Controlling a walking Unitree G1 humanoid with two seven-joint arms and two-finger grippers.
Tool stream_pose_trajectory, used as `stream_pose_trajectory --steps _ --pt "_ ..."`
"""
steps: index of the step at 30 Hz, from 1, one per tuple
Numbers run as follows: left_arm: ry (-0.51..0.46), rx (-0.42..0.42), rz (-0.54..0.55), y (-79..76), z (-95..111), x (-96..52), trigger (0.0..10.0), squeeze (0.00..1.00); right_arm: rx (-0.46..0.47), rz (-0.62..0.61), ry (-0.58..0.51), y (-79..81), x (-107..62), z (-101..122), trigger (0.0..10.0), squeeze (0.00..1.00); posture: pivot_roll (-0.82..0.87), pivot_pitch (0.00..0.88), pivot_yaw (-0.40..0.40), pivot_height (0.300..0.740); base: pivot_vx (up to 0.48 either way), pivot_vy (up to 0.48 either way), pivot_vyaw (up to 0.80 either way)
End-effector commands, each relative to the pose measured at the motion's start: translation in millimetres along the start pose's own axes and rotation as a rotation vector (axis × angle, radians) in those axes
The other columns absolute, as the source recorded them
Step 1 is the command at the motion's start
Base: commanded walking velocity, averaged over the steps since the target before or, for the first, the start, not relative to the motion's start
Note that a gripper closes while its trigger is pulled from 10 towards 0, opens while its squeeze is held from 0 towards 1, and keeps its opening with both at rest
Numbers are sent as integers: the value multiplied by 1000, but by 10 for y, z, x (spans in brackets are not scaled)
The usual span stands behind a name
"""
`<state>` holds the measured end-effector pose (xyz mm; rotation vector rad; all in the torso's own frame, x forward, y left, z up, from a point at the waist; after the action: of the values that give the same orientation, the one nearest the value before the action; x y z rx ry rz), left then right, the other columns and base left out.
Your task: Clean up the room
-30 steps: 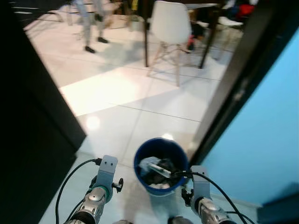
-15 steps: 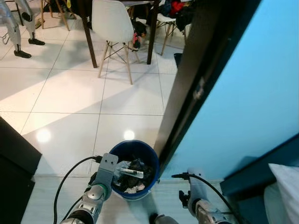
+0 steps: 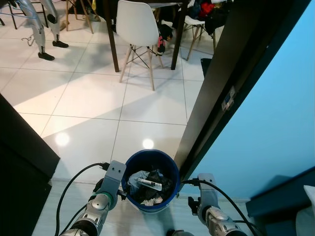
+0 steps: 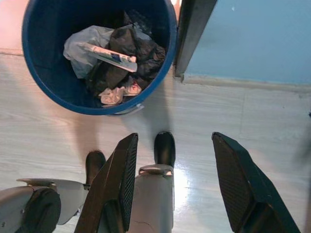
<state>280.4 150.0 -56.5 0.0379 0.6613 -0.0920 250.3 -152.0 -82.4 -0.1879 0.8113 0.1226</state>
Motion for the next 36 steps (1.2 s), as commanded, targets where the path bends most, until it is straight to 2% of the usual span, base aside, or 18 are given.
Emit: stream_pose_trajectory --steps 1,8,18,34,36 --pt "18 6 -4 9 -68 -18 10000 0 22 -4 15 5 -15 -77 10000 0 113 23 56 740 0 0 0" --pt "14 24 -14 -17 -64 -17 10000 0 22 -5 11 2 -14 -68 10000 0 110 24 56 740 0 0 -229" --pt "-1 -31 1 -14 -69 -24 10000 0 -6 7 0 14 -16 -62 10000 0 106 32 53 740 0 0 0" --pt "-9 -37 0 -13 -56 -23 10000 0 7 -1 -12 4 -16 -47 10000 0 104 40 59 740 0 0 0" --pt "-15 -43 6 13 -24 -16 10000 0 -14 12 -18 34 -12 -24 10000 0 95 43 65 740 0 0 800"
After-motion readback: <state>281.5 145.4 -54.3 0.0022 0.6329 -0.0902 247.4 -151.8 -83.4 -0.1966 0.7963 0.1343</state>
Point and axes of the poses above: a point about 5 cm out from each wrist's last joint towards the gripper, its own x axis pointing out of the wrist towards the gripper, its own z axis along the axis of the wrist's last joint, y = z × x, the point moved 3 cm from there along x, pointing out of the wrist towards the gripper, and after that the axes turned 14 degrees about -x, right-handed, at the moved point
